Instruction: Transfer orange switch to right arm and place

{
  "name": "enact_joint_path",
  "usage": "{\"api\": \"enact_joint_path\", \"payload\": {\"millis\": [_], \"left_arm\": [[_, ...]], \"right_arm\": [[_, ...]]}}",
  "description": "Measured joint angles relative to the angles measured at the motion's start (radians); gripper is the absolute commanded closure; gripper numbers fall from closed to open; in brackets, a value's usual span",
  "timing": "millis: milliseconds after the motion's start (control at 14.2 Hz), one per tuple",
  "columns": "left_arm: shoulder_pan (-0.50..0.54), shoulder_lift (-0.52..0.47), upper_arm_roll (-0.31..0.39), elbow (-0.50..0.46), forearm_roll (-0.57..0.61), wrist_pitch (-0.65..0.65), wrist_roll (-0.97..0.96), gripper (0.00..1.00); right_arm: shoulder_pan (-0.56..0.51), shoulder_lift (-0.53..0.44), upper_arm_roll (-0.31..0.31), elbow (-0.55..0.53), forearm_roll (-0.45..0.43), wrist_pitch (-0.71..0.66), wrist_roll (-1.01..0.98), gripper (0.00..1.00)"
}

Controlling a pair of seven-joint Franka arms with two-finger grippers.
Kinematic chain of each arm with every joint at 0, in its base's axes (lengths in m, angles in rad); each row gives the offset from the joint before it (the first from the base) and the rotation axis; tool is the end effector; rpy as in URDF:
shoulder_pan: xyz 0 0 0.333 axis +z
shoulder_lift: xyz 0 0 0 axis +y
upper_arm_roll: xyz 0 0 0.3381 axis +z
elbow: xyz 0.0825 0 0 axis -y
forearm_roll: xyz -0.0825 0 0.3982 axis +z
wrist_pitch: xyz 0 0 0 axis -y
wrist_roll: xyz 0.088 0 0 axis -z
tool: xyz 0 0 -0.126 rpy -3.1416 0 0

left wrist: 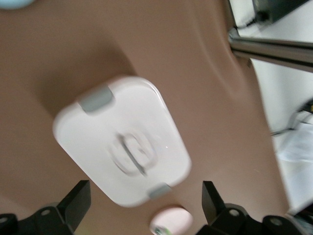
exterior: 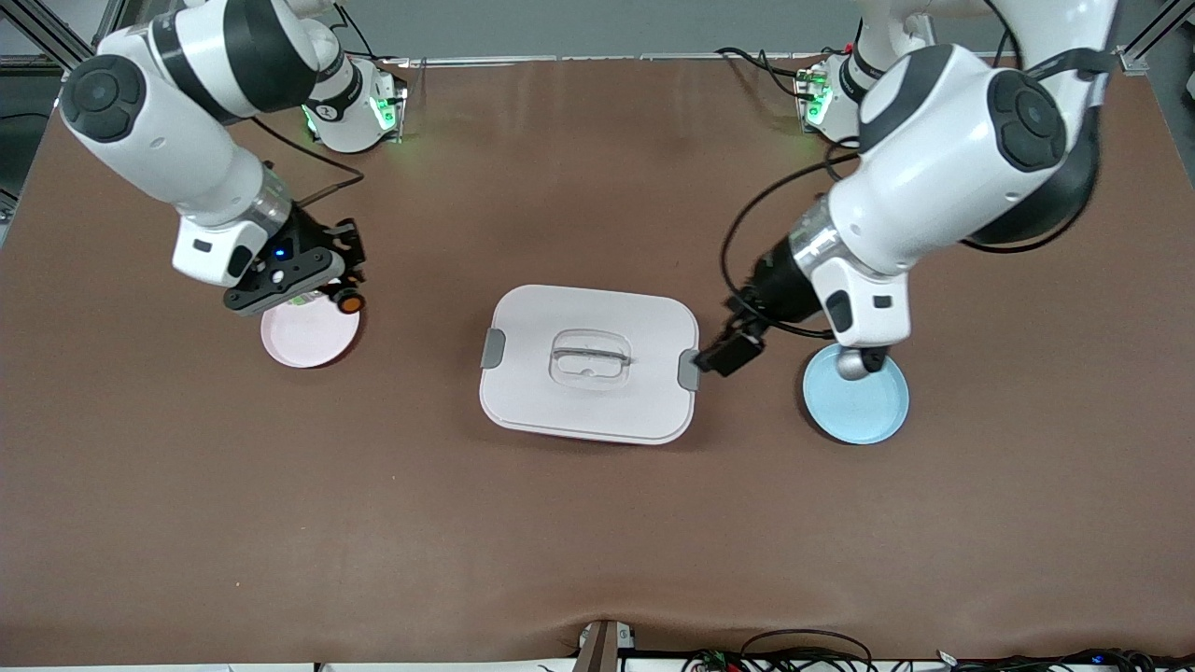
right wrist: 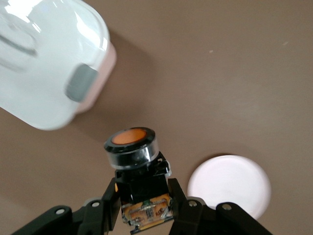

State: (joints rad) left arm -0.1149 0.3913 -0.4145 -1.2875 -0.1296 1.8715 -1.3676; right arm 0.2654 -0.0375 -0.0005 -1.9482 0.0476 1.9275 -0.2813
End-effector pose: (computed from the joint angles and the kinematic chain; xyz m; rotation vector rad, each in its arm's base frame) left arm 0.6376 -0.3217 0.5679 2.5107 1.2259 -0.1341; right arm 0.5421 0.1514 0.4946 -2.9888 -0.8110 -0.0266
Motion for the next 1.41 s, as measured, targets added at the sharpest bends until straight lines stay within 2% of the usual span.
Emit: {"api": "enact_joint_path", "payload": {"millis": [141, 281, 492, 773, 1265, 1405], "left_arm": [[0.035, -0.007, 0.001, -0.001, 0.1, -0.096, 0.128, 0.0], [0.083, -0.021, 0.002, 0.0, 0.16, -0.189, 0.295, 0.0], [0.171, -0.049, 0.004, 0.0, 0.175, -0.263, 0.525, 0.0], [0.212, -0.055, 0.004, -0.001, 0.176, -0.33, 0.58, 0.0], [0.262, -0.058, 0.005, -0.001, 0.177, -0.367, 0.723, 0.0], [0.262, -0.075, 0.034, -0.001, 0.177, -0.367, 0.823, 0.0]], "right_arm": [[-0.059, 0.0, -0.001, -0.004, -0.057, -0.001, -0.17, 1.0], [-0.121, 0.001, -0.003, -0.012, -0.069, 0.0, -0.334, 1.0], [-0.193, 0.002, -0.004, -0.034, -0.079, 0.036, -0.549, 1.0], [-0.287, 0.013, -0.005, -0.107, -0.087, 0.17, -0.789, 1.0], [-0.352, 0.115, -0.004, -0.139, -0.109, 0.255, -0.9, 1.0], [-0.354, 0.144, -0.004, -0.147, -0.11, 0.305, -0.903, 1.0]]}}
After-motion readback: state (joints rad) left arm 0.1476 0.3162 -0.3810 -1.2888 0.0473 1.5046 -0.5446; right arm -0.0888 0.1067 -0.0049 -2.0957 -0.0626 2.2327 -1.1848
